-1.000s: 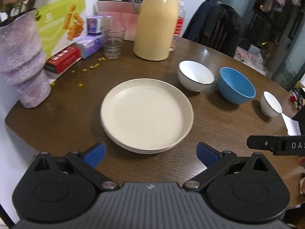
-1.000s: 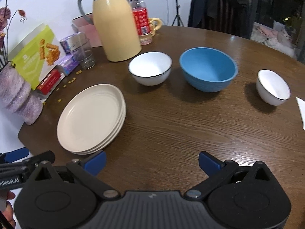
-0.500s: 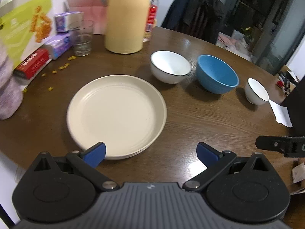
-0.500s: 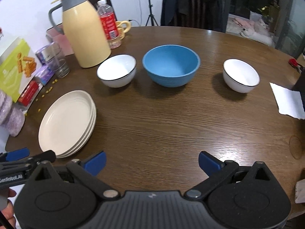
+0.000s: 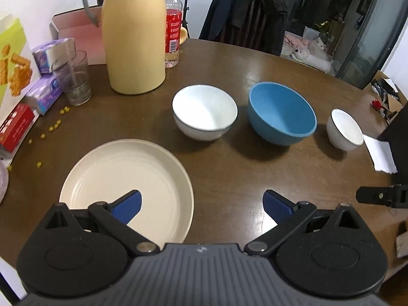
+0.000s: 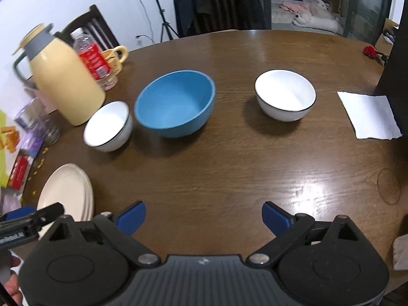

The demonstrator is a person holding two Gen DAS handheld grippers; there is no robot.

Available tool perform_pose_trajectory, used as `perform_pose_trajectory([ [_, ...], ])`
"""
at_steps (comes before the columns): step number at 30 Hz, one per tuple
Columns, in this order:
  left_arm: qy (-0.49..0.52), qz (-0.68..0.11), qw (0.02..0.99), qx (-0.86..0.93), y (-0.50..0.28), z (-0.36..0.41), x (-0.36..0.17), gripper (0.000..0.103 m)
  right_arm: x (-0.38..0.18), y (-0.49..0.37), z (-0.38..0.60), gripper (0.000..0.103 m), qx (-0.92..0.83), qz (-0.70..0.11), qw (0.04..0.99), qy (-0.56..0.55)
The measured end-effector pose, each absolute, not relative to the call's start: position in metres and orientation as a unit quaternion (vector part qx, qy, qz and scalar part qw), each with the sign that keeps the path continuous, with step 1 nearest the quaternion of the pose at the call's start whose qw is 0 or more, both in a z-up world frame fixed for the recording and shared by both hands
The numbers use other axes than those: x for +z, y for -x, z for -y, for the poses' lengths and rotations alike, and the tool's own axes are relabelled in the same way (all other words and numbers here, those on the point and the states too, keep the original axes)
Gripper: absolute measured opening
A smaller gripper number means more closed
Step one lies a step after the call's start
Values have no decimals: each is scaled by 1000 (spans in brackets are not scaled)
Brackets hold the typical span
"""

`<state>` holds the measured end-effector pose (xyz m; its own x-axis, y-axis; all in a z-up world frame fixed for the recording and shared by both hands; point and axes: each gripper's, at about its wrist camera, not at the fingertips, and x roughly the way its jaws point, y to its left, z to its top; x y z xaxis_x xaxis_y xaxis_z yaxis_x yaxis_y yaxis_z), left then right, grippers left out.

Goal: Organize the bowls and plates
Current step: 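Withdraw both open grippers and move them toward the blue bowl, then close both grippers on the rim of the blue bowl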

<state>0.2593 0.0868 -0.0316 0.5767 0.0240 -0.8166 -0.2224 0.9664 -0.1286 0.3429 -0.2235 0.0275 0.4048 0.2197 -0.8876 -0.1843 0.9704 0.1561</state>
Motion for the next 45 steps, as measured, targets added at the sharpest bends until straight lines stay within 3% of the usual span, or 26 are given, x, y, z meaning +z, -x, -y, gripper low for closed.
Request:
perform_pose_trajectory([
  [9, 80, -463, 880, 68, -326, -83, -27, 103, 14, -399, 225, 95, 125, -540, 831, -37],
  [16, 66, -463, 881, 66, -382, -77, -26, 103, 5, -444, 223, 86, 115, -545, 829, -45],
  [31, 51, -493, 865, 79, -463, -61, -54, 103, -30, -509, 205, 79, 111, -566, 817, -23],
  [34, 48, -500, 861, 79, -474, -58, -61, 101, -37, -515, 205, 73, 111, -569, 814, -26],
  [45, 44, -518, 852, 66, -505, -45, -83, 73, -55, -531, 203, 53, 115, -580, 806, -35],
])
